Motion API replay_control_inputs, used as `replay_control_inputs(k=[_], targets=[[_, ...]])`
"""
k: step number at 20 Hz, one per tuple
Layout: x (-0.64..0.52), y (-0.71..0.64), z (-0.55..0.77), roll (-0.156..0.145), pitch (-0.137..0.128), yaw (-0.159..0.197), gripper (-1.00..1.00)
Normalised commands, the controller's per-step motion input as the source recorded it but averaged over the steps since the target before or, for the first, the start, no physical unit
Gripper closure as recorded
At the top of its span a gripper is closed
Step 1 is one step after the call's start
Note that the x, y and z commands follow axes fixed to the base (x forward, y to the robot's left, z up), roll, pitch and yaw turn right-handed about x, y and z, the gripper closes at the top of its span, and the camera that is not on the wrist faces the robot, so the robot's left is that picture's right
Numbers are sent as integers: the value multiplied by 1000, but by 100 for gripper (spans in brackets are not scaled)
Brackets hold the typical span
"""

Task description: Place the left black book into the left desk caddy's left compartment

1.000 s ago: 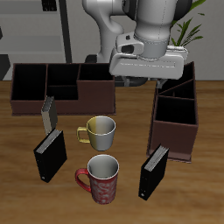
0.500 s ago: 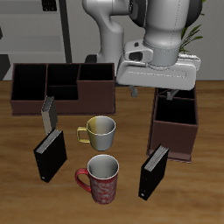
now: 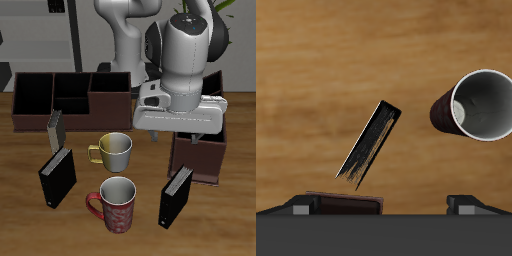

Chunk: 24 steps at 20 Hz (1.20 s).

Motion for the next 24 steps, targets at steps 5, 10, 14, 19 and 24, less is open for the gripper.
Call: replay_control_inputs(k=[5,10,14,19,24], targets=[[117,103,-376,33,11,-50,-100],[129,163,-309,51,-27,-40,-100],[121,8,-195,16,-32,-77,-100],[64,-50,-172,-11,-3,-60,-100],[51,-114,-142,-22,6,-17,-100]])
